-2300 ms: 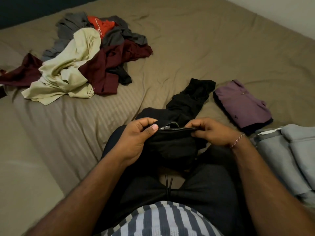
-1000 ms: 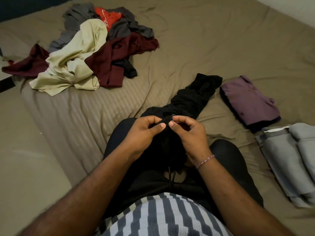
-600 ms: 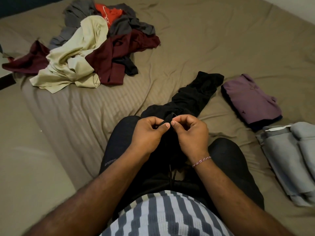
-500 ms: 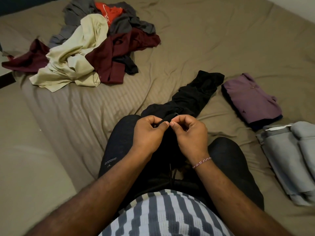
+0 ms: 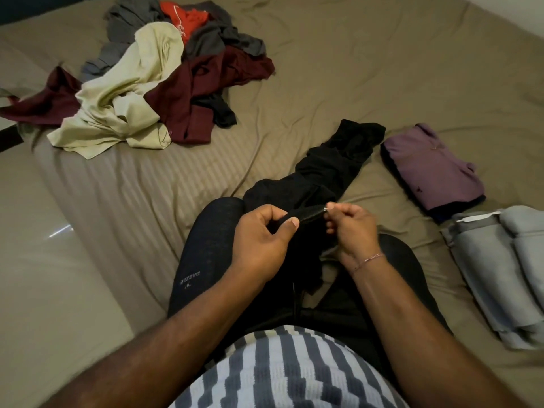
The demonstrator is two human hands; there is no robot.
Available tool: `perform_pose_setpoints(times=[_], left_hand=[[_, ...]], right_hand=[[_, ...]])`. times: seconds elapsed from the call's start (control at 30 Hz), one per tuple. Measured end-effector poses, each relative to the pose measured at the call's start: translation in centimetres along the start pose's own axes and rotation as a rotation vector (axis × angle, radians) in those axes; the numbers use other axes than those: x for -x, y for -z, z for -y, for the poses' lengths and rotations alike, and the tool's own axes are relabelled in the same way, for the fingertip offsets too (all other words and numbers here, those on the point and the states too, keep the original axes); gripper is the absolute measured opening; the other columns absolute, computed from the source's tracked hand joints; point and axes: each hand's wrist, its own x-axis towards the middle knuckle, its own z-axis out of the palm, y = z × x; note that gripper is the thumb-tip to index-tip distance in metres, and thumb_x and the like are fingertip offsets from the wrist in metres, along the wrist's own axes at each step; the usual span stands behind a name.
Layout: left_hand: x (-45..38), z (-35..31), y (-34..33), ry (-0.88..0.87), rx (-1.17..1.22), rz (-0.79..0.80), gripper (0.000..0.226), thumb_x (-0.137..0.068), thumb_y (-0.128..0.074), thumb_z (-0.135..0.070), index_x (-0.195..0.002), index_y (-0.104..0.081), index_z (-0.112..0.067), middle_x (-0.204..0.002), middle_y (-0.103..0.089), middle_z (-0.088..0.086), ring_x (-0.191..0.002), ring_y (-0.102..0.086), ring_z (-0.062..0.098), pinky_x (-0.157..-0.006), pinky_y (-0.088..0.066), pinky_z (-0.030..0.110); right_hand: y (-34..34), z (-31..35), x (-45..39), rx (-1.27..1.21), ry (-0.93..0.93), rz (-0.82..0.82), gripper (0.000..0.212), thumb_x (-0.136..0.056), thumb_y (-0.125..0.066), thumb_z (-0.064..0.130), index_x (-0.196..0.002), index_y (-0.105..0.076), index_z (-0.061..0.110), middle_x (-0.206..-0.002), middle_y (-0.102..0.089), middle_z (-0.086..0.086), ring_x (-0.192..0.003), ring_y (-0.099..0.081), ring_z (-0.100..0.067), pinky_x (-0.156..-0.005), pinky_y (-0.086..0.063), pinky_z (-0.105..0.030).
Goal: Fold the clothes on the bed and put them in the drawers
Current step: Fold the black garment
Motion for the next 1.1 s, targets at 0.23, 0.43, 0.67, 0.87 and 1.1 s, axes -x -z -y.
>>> perform_pose_setpoints(times=[0.23,0.43,0.67,0.87,1.1], left_hand=[[0.0,0.9,1.2,0.026,0.135,-0.027,0.013,-0.095,-0.074,-0.021,-0.082,-0.072,-0.023,-0.085,-0.074,0.000,-0.083,-0.073,0.016,-0.076,-0.060,0.032],[-2.0,0.8,2.9,0.058,0.161,0.057,0.008,-0.093,-0.072,-0.026,-0.086,-0.075,-0.025,-0.091,-0.075,0.000,-0.090,-0.073,0.018,-0.089,-0.060,0.042],[-3.4,0.5,4.4,0.130,0.426,0.112,0.008,-0.079,-0.063,-0.024,-0.074,-0.068,-0.022,-0.075,-0.061,0.002,-0.072,-0.058,0.016,-0.069,-0.047,0.034],[-4.8,-0.2,5.0,0.119,0.598,0.076,0.014,-0.079,-0.053,-0.017,-0.072,-0.063,-0.023,-0.072,-0.055,0.001,-0.067,-0.053,0.014,-0.059,-0.044,0.029],[-6.5,0.4,7.9,0.089,0.535,-0.065,0.012,-0.083,-0.050,-0.015,-0.082,-0.062,-0.017,-0.076,-0.063,-0.003,-0.074,-0.059,0.012,-0.066,-0.052,0.027]], right_hand=[[1.3,-0.8,-1.5,0.017,0.064,0.008,0.008,-0.095,-0.072,0.011,-0.088,-0.070,0.010,-0.083,-0.073,-0.001,-0.079,-0.067,-0.011,-0.081,-0.059,-0.028],[1.1,-0.9,-1.0,-0.035,-0.047,0.125,0.014,-0.101,-0.064,0.019,-0.088,-0.069,0.017,-0.091,-0.073,-0.005,-0.092,-0.067,-0.020,-0.093,-0.056,-0.041],[2.1,-1.1,-2.0,0.068,0.067,0.232,0.020,-0.103,-0.052,0.011,-0.113,-0.067,0.021,-0.113,-0.076,0.003,-0.094,-0.067,-0.009,-0.085,-0.050,-0.028],[3.7,-4.4,-3.0,0.519,0.109,0.474,0.057,-0.087,-0.047,-0.020,-0.126,-0.058,0.021,-0.135,-0.055,-0.007,-0.129,-0.054,-0.028,-0.110,-0.045,-0.034],[1.7,-4.6,-3.4,0.940,0.397,0.276,0.040,-0.086,-0.069,0.001,-0.123,-0.070,0.015,-0.149,-0.041,-0.011,-0.139,-0.041,-0.031,-0.118,-0.034,-0.033]])
